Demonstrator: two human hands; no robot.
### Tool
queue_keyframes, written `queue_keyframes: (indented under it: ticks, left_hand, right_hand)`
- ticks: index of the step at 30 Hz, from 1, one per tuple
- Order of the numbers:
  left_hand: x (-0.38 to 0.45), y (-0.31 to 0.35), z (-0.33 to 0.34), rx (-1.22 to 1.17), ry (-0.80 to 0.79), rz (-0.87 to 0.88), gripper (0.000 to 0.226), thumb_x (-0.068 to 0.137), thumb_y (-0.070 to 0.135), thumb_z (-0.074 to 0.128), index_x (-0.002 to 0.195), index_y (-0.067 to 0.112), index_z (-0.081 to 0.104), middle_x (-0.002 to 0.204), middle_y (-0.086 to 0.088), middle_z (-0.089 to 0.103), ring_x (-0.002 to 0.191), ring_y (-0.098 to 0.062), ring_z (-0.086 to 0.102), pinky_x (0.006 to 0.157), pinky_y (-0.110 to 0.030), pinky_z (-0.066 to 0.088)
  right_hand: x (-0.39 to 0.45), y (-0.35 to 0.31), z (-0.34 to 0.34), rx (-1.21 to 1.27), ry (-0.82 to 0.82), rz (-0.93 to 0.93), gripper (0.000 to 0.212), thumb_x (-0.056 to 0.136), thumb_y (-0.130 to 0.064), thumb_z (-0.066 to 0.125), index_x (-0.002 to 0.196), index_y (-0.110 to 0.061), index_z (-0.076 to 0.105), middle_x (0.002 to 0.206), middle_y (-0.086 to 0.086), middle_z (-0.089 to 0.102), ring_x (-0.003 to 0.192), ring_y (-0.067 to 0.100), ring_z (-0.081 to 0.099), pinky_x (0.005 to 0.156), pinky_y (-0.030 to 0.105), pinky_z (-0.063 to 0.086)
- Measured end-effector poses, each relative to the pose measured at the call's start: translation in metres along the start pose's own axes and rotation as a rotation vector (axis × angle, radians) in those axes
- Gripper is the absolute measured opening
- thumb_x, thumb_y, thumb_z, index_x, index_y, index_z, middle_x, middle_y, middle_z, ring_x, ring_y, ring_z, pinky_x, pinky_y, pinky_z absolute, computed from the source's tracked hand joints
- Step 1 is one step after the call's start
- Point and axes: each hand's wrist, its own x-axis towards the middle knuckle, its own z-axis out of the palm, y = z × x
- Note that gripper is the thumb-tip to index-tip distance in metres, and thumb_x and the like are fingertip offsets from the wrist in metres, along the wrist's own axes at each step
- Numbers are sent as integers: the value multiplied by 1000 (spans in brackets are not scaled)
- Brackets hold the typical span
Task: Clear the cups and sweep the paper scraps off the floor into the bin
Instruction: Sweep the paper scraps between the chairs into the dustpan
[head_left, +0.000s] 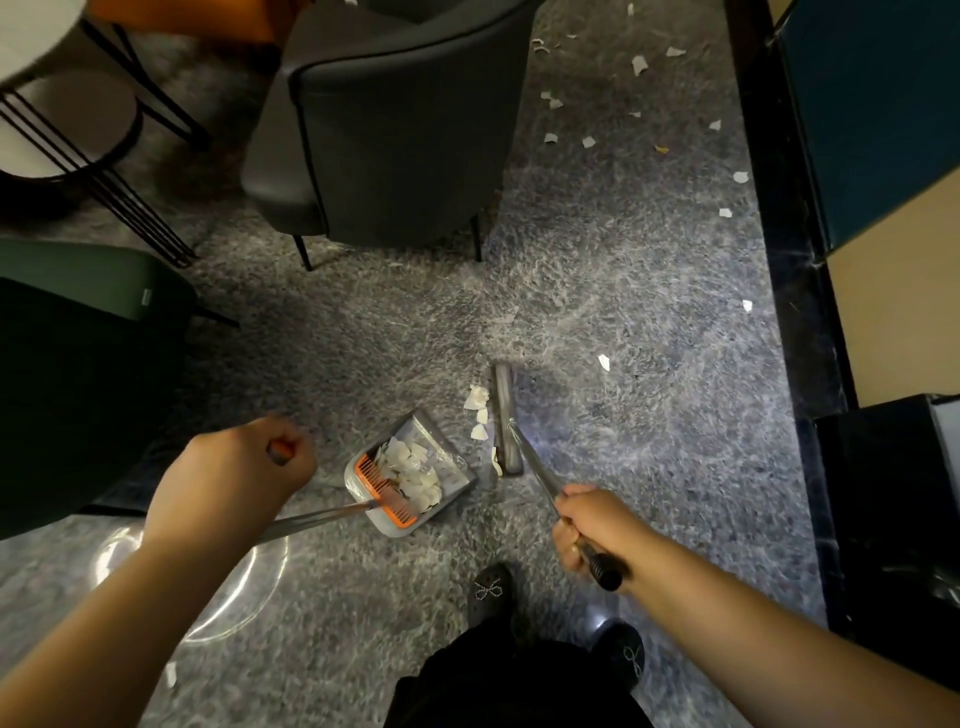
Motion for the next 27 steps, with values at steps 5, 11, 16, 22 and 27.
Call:
queue_keyframes:
  ticks: [5, 11, 16, 22, 27]
  left_hand:
    - [-1, -4, -5, -1, -4, 23, 15, 85, 28, 66, 71, 34, 63, 61, 0, 60, 60, -21, 57, 57, -30, 45]
    - [1, -12, -5, -3, -21, -19, 23, 84, 30, 65, 63, 33, 58, 57, 0, 59, 54, -19, 56, 53, -28, 44]
    - [8, -2, 5, 19, -10, 2, 10, 84, 30, 67, 74, 28, 67, 61, 4, 60, 58, -17, 58, 58, -32, 52]
    - [20, -2, 4, 1, -11, 29, 8, 84, 29, 67, 76, 26, 68, 65, 9, 60, 67, -19, 59, 65, -32, 51]
    - [16, 3, 10, 8, 8, 52, 10, 84, 30, 66, 78, 23, 69, 65, 8, 61, 71, -21, 61, 66, -32, 51]
  right_hand:
    - [-5, -10, -2, -290, 73, -145, 23, 100, -10, 43, 119, -20, 48, 55, 8, 49, 36, 14, 43, 34, 19, 36]
    - [4, -39, -25, -682, 123, -227, 35, 99, -12, 44, 135, -13, 43, 67, 7, 52, 48, 17, 48, 38, 22, 37]
    - [39, -62, -17, -865, 114, -213, 50, 98, -12, 44, 146, -17, 31, 80, 10, 56, 58, 21, 52, 49, 29, 43]
    - [55, -59, -1, -1101, 65, -182, 50, 98, -12, 41, 146, -19, 30, 99, 14, 57, 65, 21, 54, 51, 26, 44]
    - [32, -37, -14, -1217, 28, -124, 50, 99, -10, 38, 147, -19, 28, 87, 5, 48, 64, 16, 51, 49, 25, 42]
